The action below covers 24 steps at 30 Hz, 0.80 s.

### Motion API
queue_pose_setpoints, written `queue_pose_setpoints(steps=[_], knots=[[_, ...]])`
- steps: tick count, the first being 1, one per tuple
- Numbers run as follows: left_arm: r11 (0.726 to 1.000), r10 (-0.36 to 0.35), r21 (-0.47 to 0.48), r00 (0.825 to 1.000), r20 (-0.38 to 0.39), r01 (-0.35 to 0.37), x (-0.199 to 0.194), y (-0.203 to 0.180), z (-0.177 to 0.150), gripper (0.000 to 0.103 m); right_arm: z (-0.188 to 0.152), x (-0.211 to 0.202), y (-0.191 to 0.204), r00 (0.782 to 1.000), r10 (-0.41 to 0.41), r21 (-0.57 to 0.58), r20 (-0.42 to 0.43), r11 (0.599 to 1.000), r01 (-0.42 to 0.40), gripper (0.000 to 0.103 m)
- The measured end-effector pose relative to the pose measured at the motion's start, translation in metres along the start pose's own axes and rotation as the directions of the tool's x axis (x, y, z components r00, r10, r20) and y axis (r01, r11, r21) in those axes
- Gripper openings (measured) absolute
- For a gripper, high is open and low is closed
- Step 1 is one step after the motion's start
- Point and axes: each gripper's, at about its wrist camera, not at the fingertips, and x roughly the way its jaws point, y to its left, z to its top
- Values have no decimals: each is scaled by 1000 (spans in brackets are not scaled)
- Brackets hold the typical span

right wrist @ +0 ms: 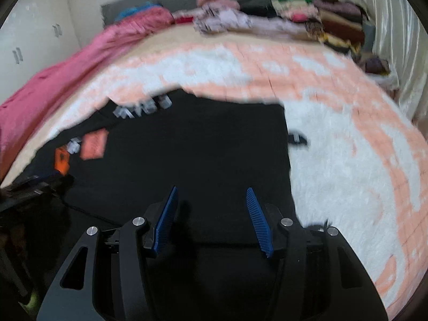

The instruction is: Fold small clothes

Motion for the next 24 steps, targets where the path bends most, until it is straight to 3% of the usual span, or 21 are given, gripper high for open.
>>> queue_pose_setpoints(steps=[4,8,14,18,19,20,21,24], knots=[[1000,-10,-1,1000,2,10,-1,2,0,42,-4,4,-6,1000,12,14,-9,1000,-12,52],[1000,-18,6,1000,21,18,-7,-1,2,51,-4,-3,-7,999,46,37,9,998,-47,60],[1000,-11,3,999,50,11,-19,0,4,59,-5,-15,-10,998,55,54,31,997,-57,61],[1000,-10,-11,998,69,11,-26,4,6,60,-4,-21,-12,997,60,70,47,996,-63,70],[1000,-10,-13,997,73,11,-27,4,7,62,-4,-23,-12,997,61,73,51,995,-65,71],[1000,-9,-16,997,75,10,-28,5,8,72,-3,-23,-12,997,63,75,52,995,-67,72],[1000,-7,-17,997,79,9,-29,6,8,75,-3,-24,-12,996,64,75,54,995,-68,72],[1000,6,-13,995,95,-4,-35,7,8,75,-3,-27,-10,996,65,74,65,995,-70,77]])
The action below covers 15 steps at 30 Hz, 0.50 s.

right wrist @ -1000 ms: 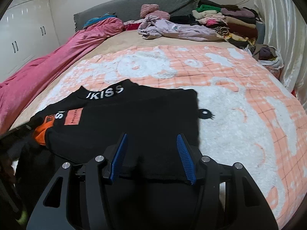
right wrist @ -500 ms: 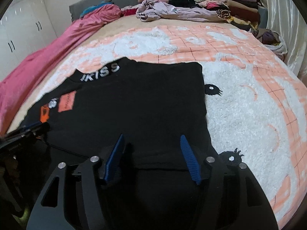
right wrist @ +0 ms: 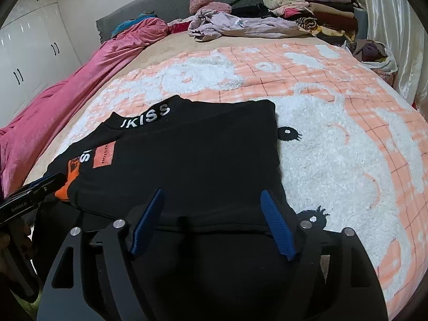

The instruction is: Fold small clothes

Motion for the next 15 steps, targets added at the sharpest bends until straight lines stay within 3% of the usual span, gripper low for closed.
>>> queue_pose_setpoints(steps=[3,5,15], knots=[[1000,9,-6,1000,17,-9,-6,4,0,78,0,-4,3,1000,10,3,13,1000,-10,80],[1000,16,-10,1000,26,-16,-10,7,0,85,1,-7,6,1000,10,-3,20,1000,-10,81],[998,46,-53,996,71,-42,-27,26,-4,90,3,-18,21,998,32,-31,45,999,-30,85]])
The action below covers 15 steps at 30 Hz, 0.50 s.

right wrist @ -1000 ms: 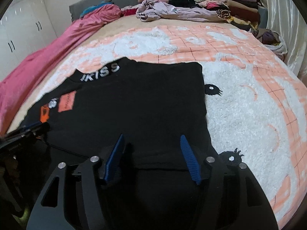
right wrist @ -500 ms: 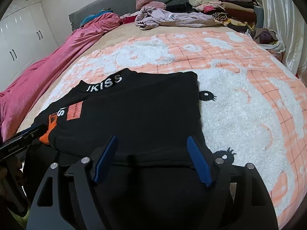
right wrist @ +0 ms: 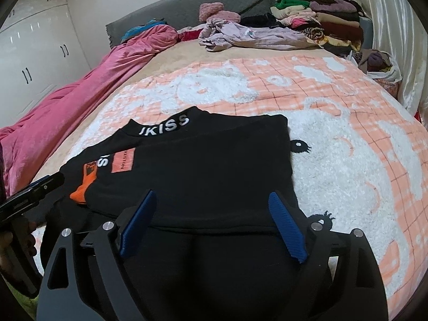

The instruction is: Fold small clothes

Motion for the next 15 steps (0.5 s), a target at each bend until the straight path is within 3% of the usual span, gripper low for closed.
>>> queue_pose_setpoints(steps=[15], knots=[[995,65,-84,997,43,-62,-18,39,-14,91,1,-13,39,998,50,-66,26,997,-48,89]])
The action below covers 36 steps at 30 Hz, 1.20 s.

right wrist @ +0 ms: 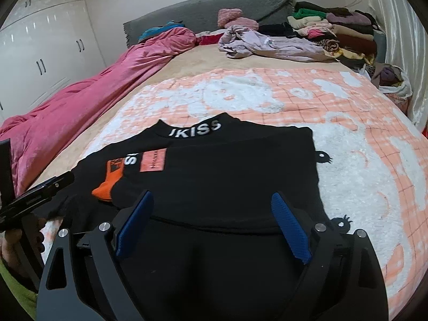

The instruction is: Fold small clothes

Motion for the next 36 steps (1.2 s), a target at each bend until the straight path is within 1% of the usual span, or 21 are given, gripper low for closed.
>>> queue_pose_setpoints(steps=[3,7,9,14,16,19,23,36], knots=[[1000,22,-6,1000,17,-22,-4,6,-7,91,0,-3,6,1000,11,-12,4,1000,-11,89],[999,17,-38,999,49,-15,-13,17,-11,92,1,-9,13,1000,4,-31,18,999,-3,91],[997,37,-65,998,50,-34,-14,25,-14,92,1,-11,16,1000,2,-40,24,999,-1,93],[992,73,-106,995,72,-65,-25,43,-20,92,1,-14,23,1000,14,-53,24,999,-13,93],[991,81,-114,994,74,-73,-29,49,-22,93,2,-14,28,1000,18,-59,21,998,-16,93],[988,98,-124,993,73,-88,-35,57,-25,93,3,-15,35,999,23,-70,25,997,-22,96],[984,114,-144,990,82,-102,-47,68,-28,93,4,-14,45,999,37,-86,27,996,-34,96],[964,205,-193,974,100,-183,-85,110,-36,93,7,-12,88,995,96,-155,18,984,-92,96]])
